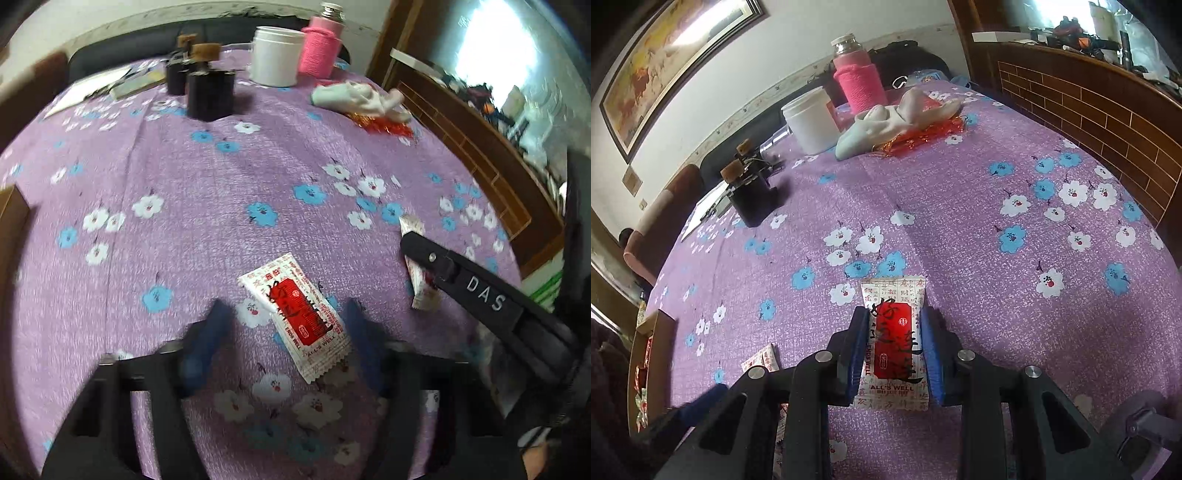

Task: Organize snacks
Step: 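Grasp the second white-and-red packet with the left tool while right tool holds its packet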

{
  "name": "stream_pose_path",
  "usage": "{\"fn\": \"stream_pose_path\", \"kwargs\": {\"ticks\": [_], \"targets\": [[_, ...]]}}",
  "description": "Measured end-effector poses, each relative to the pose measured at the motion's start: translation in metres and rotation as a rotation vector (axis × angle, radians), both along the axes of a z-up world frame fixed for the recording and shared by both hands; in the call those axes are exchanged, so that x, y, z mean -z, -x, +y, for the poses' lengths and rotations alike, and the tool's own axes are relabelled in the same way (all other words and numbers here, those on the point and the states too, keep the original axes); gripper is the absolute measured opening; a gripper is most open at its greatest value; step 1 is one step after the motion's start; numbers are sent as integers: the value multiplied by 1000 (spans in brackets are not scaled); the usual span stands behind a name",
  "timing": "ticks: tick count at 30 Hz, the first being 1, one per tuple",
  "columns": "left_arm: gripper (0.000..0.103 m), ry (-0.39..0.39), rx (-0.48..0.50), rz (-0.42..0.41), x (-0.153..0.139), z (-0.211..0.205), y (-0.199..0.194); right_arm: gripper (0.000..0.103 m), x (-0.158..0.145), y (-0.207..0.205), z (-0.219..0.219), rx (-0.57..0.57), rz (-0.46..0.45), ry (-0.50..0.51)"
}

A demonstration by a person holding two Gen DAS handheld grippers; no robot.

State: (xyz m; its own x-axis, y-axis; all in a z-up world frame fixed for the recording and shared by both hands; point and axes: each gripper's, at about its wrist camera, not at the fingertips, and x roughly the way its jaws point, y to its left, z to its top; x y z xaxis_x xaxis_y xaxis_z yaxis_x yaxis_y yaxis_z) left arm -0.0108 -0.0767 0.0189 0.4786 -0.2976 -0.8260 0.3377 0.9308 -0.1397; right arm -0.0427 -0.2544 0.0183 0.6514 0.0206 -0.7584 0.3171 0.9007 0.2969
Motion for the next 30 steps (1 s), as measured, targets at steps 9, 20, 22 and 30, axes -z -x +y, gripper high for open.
{"fn": "stream_pose_path", "kwargs": {"ticks": [9, 20, 22, 30], "targets": [[15, 59, -25, 9, -6, 30, -4, 30, -1, 0, 8, -22, -7, 26], [3, 126, -61, 23, -12, 55, 0, 30, -5, 0, 18, -58, -47, 35], [10, 132, -76, 44, -9, 53, -4, 30, -3, 0, 16, -51, -39, 35], [55, 3, -29, -7, 2, 13, -9, 30, 0, -1, 12, -44, -30, 14]]}}
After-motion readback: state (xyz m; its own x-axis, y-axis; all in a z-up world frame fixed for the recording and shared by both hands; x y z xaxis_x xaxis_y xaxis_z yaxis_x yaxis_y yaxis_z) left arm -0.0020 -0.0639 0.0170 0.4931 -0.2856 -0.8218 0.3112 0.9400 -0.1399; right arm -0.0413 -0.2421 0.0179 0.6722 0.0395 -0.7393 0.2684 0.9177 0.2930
